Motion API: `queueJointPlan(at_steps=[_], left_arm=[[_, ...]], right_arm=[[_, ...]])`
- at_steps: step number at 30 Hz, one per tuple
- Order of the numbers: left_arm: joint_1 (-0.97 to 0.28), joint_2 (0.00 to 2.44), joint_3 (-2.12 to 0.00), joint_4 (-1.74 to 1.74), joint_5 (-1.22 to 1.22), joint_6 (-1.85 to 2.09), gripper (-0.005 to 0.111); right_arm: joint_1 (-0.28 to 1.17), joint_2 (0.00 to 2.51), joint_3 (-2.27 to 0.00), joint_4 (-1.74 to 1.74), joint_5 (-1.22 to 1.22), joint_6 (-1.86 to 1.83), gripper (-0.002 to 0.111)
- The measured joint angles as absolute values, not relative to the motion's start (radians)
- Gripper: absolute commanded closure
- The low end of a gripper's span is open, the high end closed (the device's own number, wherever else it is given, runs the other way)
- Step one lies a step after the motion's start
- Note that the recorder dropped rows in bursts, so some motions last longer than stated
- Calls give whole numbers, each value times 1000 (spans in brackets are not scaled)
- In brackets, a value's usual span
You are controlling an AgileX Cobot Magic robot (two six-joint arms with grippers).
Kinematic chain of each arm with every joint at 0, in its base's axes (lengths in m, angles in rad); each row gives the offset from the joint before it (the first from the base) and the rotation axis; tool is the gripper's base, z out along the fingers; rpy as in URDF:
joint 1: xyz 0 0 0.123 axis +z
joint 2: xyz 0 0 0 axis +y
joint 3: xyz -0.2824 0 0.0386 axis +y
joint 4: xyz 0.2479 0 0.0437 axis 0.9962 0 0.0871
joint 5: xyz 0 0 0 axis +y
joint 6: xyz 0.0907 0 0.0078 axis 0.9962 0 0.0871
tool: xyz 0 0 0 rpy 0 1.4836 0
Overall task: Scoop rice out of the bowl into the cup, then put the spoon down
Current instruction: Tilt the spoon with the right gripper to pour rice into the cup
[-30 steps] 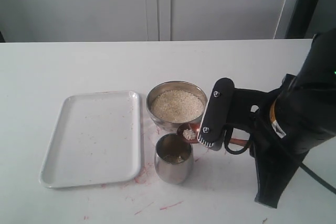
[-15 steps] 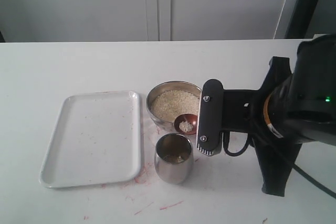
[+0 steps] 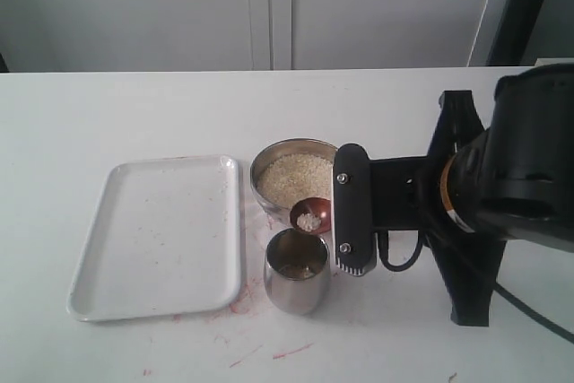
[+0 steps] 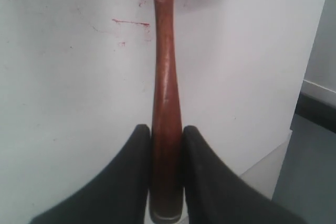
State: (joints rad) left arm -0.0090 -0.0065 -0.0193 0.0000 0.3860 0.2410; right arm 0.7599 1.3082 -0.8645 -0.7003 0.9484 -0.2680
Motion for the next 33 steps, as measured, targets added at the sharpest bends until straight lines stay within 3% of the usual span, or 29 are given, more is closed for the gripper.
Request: queueJointPlan(at_steps=[33], left_arm=[[-9,-7,-19,0,386,241,92]], right_arm=[[826,1317,-864,-883,946,-446,108]])
